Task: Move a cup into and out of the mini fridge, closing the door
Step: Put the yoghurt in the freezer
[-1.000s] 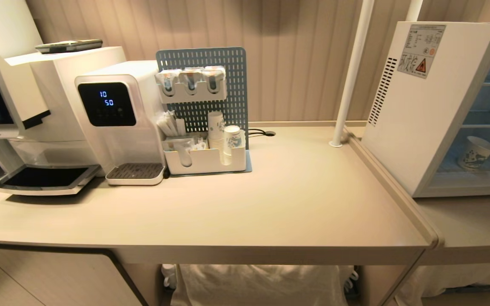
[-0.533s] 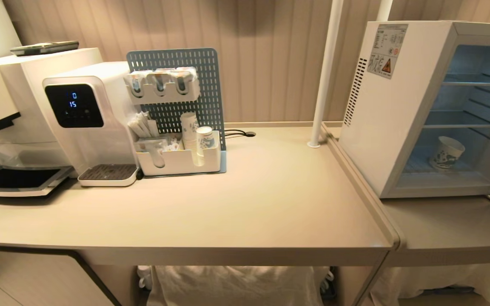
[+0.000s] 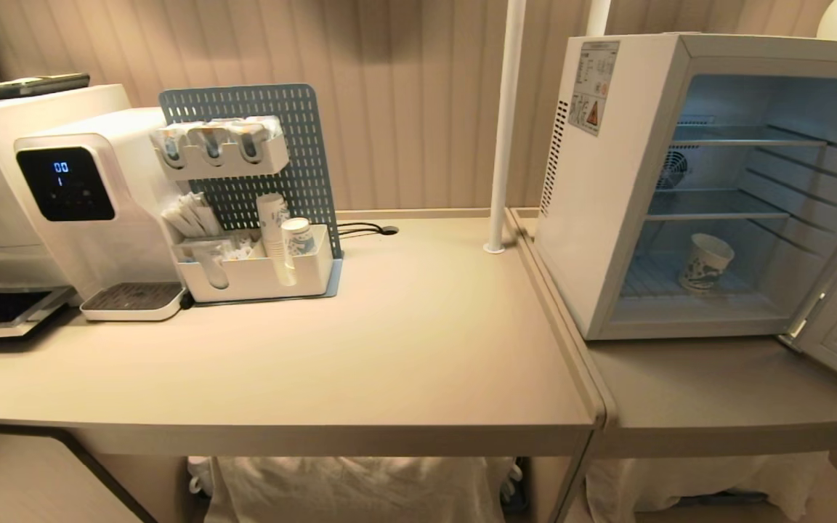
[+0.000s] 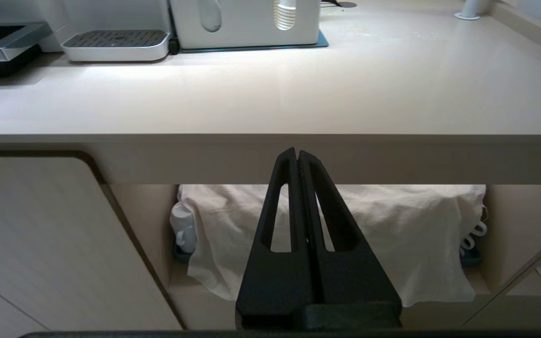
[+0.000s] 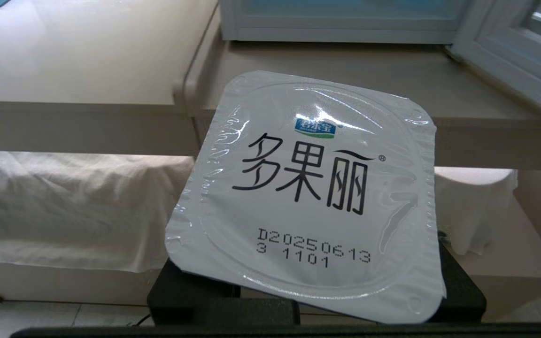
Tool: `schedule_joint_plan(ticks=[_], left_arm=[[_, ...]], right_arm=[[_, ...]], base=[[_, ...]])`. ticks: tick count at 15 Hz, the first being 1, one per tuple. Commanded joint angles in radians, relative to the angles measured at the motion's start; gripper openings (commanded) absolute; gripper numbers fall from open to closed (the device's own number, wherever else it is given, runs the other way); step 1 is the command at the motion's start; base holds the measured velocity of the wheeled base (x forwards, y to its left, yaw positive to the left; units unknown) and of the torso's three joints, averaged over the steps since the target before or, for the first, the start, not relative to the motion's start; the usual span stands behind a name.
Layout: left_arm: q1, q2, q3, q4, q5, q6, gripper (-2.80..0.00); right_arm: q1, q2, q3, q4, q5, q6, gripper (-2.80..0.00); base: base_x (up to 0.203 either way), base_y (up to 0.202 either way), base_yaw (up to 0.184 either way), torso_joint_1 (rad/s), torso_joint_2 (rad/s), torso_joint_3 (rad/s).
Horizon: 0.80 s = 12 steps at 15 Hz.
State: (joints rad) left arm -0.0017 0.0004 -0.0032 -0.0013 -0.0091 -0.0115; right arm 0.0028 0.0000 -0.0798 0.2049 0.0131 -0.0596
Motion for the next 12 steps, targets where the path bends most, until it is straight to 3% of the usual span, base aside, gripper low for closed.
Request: schedule_joint_plan(ticks=[1,6,10,12], left_arm=[[0.0,0.0,0.0,-0.002,0.0,-0.001,-2.8],[0.0,0.0,0.002,-0.008,0.0,-0.002,-2.8],[0.0,0.0,0.002,-0.008,0.0,-0.002,-2.8],[0.0,0.0,0.002,-0.008,0.0,-0.002,-2.8]], right_arm=[[0.0,0.002,0.0,0.001,0.001,-0.002,-2.8],[0.0,0.002,-0.002,0.001,0.001,-0.002,-2.8],[0.0,0.0,-0.024,-0.011,0.003,-0.004,-2.8],[0.0,0.032,-0.169,-0.004,0.01,-0.005,-2.8]], base=[[0.0,-0.194,0.001,-0.002,0.0,0.002],[0.0,-0.173,-0.001,0.002,0.0,0.002],[0.0,0.0,0.0,0.0,0.0,0.0],[0.0,0.0,0.0,0.0,0.0,0.0]])
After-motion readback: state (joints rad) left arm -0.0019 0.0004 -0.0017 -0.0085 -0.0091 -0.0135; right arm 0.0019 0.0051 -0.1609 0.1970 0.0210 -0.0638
